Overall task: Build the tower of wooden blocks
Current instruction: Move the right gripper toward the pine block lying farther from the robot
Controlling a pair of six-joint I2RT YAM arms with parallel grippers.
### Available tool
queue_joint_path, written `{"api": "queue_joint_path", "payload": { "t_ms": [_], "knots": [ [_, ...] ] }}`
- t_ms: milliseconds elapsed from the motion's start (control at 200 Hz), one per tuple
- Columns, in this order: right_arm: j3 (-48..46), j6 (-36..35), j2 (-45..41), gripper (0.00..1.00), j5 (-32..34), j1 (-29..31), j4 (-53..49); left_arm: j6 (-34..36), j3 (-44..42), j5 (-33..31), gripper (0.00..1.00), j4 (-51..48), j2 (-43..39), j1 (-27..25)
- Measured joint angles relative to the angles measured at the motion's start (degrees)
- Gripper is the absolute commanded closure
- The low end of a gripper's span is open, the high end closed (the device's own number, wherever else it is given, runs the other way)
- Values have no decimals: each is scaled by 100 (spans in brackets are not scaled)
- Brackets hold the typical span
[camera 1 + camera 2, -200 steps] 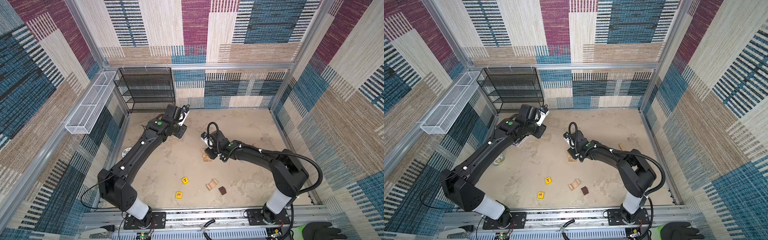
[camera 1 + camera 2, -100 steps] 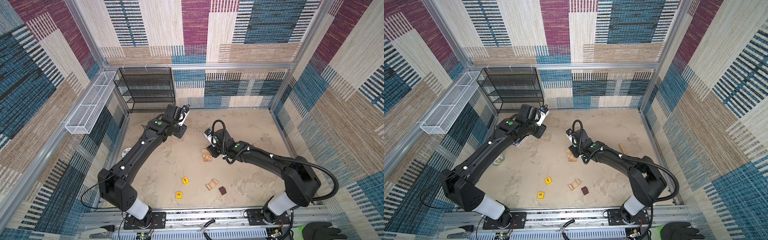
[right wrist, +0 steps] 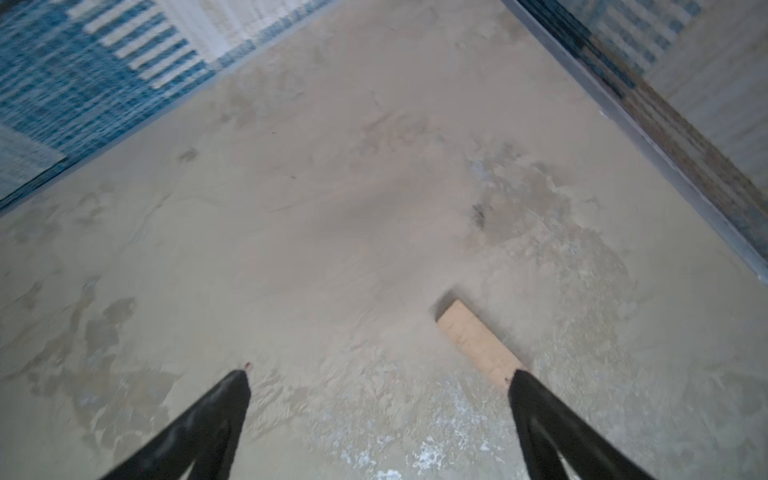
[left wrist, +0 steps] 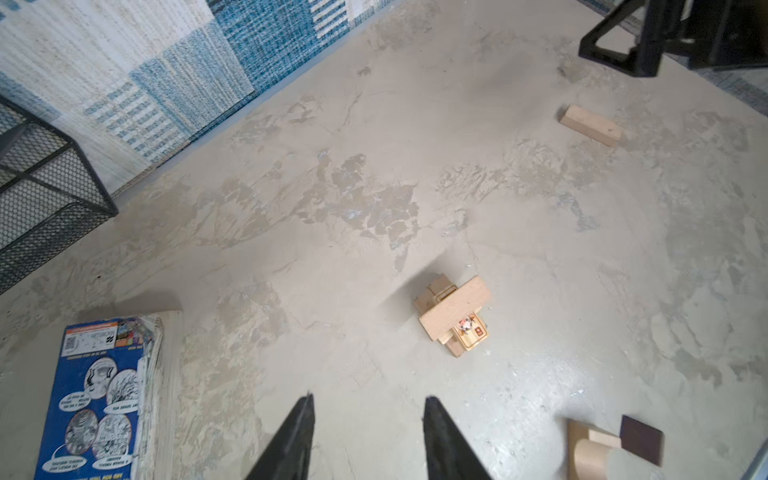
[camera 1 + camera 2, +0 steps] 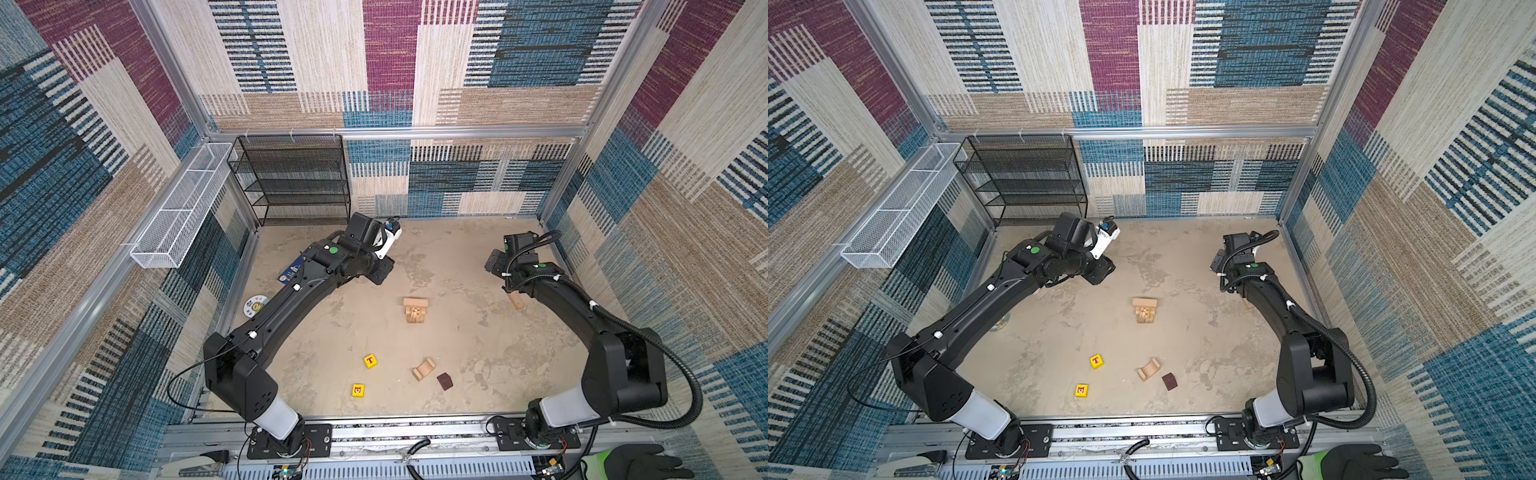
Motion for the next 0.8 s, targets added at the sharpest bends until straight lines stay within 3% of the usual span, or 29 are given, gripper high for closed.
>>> {"api": "queue_joint_path", "payload": {
  "t_ms": [160, 235, 406, 596, 641, 651, 666, 801],
  "knots": [
    [313, 846, 625, 0, -240, -282, -525, 33, 0, 9, 50, -39, 55, -293],
    [413, 1165, 785, 0, -258, -282, -667, 92, 0, 76, 44, -52, 70, -407],
    [505, 1694, 992, 0, -234, -334, -839, 109, 22, 592, 34, -50, 291, -616],
    [374, 2020, 997, 0, -192, -341, -863, 15, 181, 1274, 30, -42, 796, -896],
    [326, 2039, 994, 0, -195, -341, -874, -17, 203, 1405, 18, -44, 852, -968],
    [319, 2039, 994, 0, -195, -341, -874, -28, 208, 1434, 8, -44, 861, -984],
    [313, 2041, 992, 0, -195, -341, -872, -37, 212, 1480, 2, -44, 872, -1001],
    [302, 2057, 990, 0, -192, -341, -850, -133, 243, 1779, 0, -39, 887, -1082]
  ]
}}
